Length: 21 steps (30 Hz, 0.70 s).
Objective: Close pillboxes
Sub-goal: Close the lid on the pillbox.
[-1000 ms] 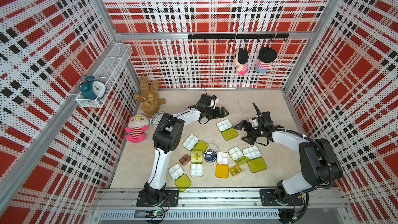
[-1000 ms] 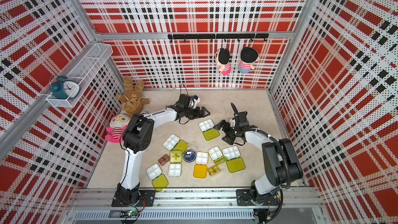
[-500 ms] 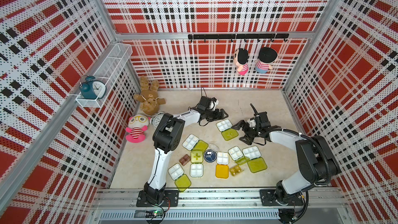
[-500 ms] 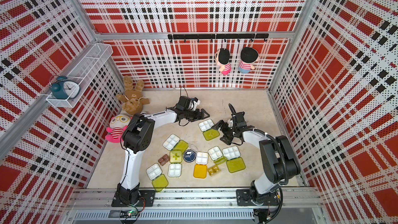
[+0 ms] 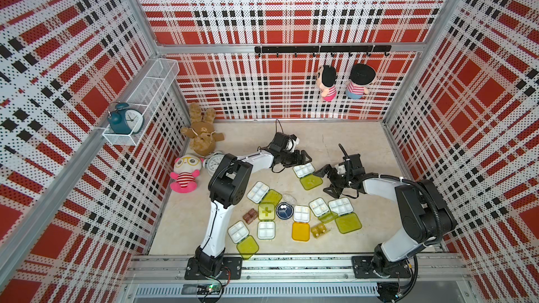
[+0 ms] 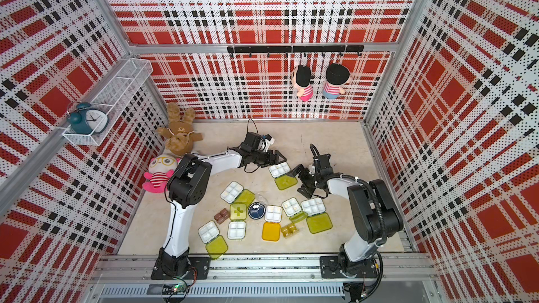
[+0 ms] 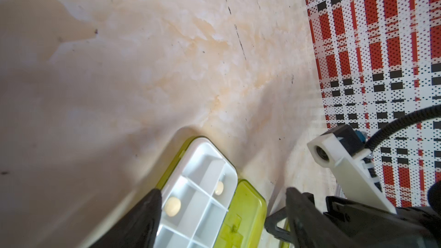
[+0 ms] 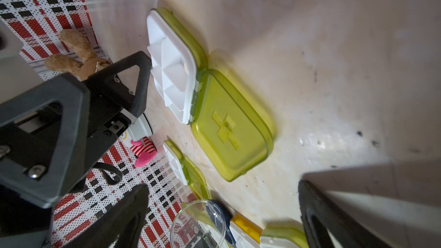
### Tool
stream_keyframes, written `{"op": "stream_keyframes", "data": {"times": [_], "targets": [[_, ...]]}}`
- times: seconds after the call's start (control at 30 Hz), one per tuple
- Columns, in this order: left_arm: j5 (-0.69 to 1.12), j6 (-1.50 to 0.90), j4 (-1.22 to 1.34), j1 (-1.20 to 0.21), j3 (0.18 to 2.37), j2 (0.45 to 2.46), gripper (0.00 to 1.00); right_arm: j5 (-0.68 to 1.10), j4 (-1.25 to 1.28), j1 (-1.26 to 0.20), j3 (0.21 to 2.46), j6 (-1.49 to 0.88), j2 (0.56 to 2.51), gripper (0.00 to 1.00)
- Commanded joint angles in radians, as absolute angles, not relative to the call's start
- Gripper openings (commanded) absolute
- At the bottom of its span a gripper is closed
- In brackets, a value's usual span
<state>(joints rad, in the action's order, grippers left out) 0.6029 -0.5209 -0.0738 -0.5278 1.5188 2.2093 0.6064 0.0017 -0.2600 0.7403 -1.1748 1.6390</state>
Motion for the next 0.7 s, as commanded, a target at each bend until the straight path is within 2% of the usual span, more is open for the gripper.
{"op": "stream_keyframes", "data": {"times": [0.0,0.67], "targets": [[0.616,-0.527,-0.049,-0.534,1.501,2.212,0.83,0.583,0.078,-0.269,0.723,-1.224,1.674,1.0],[0.618,-0.551,-0.041,-0.522,1.447,2.181,0.81,0.545,0.177,-0.27,0.782,-1.232,1.709,1.0]]}}
